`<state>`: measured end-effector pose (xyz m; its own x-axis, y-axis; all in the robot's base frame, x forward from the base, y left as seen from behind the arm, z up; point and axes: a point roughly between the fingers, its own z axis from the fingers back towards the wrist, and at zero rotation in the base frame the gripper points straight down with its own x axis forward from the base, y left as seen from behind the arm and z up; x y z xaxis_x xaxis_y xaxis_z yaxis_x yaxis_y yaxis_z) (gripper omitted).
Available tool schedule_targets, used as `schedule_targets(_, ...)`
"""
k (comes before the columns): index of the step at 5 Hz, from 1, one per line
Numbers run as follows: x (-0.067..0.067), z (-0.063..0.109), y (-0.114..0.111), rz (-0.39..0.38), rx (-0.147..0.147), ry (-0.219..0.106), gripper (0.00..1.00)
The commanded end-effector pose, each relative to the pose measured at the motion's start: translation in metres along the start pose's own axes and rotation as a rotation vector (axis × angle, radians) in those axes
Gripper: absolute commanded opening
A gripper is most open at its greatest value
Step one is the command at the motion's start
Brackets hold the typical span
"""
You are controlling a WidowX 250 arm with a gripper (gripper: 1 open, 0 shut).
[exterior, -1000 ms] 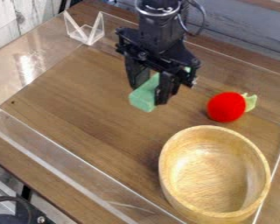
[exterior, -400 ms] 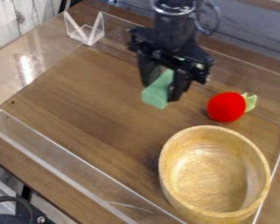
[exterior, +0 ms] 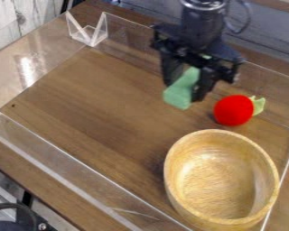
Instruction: Remove the green block from the brown bowl and put it on the table
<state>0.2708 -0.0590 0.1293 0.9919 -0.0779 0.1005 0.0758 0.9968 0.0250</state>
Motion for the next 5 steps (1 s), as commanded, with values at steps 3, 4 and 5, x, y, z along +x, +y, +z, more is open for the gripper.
schedule_targets(3,-0.006,0.004,-0.029,0.032,-0.008,-0.043,0.00)
schedule_targets(4,-0.026,-0.010,-0.016,0.062,0.002,-0.045,0.00)
schedule_targets(5,-0.037,-0.016,-0.001,0.095,0.012,-0.054,0.00)
